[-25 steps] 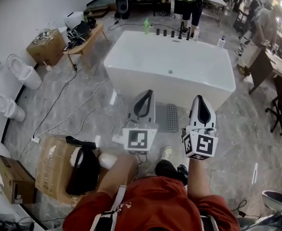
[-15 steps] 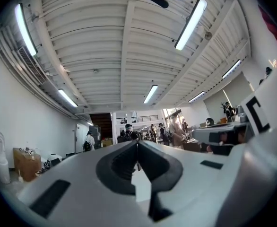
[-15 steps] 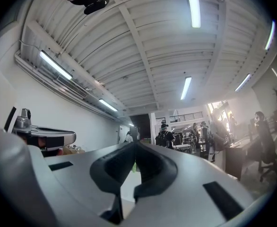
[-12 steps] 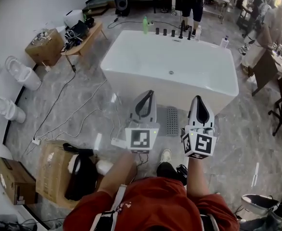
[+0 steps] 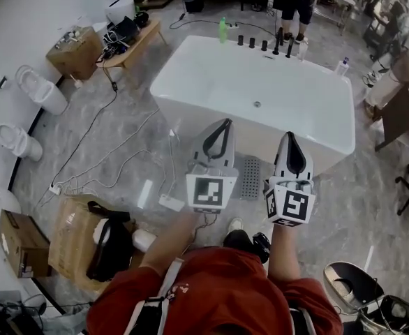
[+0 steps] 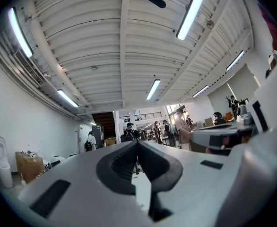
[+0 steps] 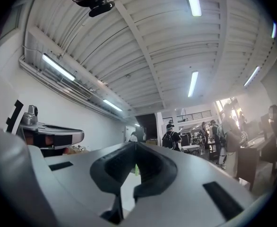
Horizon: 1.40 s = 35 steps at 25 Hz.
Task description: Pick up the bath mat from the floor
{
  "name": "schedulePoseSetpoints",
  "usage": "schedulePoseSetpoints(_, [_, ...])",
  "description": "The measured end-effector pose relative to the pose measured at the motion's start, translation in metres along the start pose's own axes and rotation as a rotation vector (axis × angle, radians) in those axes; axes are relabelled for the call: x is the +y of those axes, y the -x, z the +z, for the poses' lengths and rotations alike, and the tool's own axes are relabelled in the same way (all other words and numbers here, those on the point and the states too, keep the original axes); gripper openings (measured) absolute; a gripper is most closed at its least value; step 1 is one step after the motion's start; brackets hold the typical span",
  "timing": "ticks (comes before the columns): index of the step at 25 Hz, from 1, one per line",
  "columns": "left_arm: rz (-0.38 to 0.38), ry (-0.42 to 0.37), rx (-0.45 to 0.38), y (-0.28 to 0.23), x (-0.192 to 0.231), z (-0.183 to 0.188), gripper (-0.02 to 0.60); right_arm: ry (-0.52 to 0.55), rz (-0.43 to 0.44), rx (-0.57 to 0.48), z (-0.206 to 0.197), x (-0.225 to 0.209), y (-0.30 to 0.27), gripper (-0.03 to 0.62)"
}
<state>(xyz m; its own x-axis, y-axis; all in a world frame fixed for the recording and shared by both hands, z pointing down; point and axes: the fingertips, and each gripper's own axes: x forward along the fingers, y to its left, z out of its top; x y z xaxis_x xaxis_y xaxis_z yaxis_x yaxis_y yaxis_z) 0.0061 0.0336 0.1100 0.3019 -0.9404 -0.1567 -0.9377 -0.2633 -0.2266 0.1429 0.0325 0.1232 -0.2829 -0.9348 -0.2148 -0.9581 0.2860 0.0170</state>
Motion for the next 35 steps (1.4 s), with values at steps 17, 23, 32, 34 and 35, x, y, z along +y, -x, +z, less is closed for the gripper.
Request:
schedulePoseSetpoints(17, [0.014,0.036,0.073,-0.068,-0.017,-0.031,0.015,-0.058,0.022,0.009,-0.026,-0.056,-0.053,0.012])
schedulePoseSetpoints(23, [0.008,0.054,0.075,-0.089,-0.019,-0.032,0.015,-0.045,0.010,0.022,-0.029,-0.071,-0.064,0.012])
schedulePoseSetpoints(32, [0.009,0.095,0.051,-0.097,0.022,-0.047,0.015,0.017,0.006,0.038,-0.036,-0.044,-0.090,0.012])
schedulePoseSetpoints(34, [0.010,0.104,0.045,-0.102,0.034,-0.051,0.015,0.029,0.006,0.043,-0.037,-0.035,-0.101,0.012])
schedulePoseSetpoints(35, [0.012,0.105,0.042,-0.104,0.041,-0.053,0.015,0.036,0.005,0.046,-0.038,-0.031,-0.107,0.012])
